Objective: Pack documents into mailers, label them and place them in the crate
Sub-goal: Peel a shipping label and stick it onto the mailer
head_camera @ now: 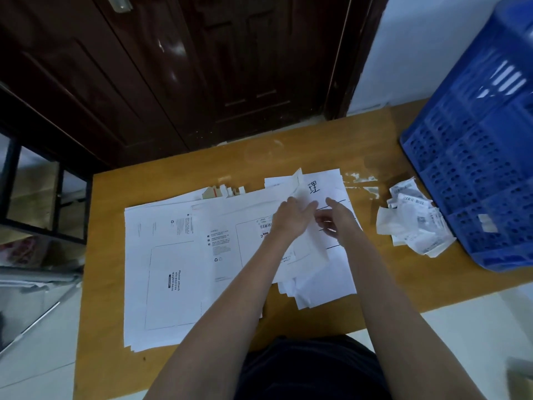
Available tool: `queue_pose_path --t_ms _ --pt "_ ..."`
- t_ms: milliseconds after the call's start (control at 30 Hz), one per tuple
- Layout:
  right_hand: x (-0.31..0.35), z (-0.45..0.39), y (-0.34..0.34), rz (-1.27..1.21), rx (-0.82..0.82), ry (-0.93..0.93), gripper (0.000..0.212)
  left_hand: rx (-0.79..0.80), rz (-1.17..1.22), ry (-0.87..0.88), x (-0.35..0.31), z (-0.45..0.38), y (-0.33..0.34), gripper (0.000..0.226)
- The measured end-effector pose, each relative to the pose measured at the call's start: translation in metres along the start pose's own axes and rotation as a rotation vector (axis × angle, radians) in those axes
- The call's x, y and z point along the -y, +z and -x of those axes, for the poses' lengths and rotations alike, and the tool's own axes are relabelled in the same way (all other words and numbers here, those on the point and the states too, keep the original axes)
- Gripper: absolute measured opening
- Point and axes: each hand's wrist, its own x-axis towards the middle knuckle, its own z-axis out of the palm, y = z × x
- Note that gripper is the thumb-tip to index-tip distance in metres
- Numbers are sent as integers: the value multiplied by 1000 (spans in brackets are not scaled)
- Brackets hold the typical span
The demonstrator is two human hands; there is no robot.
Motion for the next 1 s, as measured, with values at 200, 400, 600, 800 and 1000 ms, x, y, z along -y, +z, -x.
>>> queue_pose_path --t_ms 200,400,600,800,1000 --pt "10 9 10 -91 158 -14 45 -85 -206 51 -10 11 -6 49" --pt "3 10 22 -142 130 -52 36 -322 2 72 -12 38 -21 42" --pt "9 17 49 -130 145 -76 28 -492 172 143 -28 66 -55 47" --pt "17 25 80 -19 210 -61 23 -493 543 268 -34 102 -113 41" --pt "8 31 89 140 256 -19 54 -208 942 272 -9 125 -182 50"
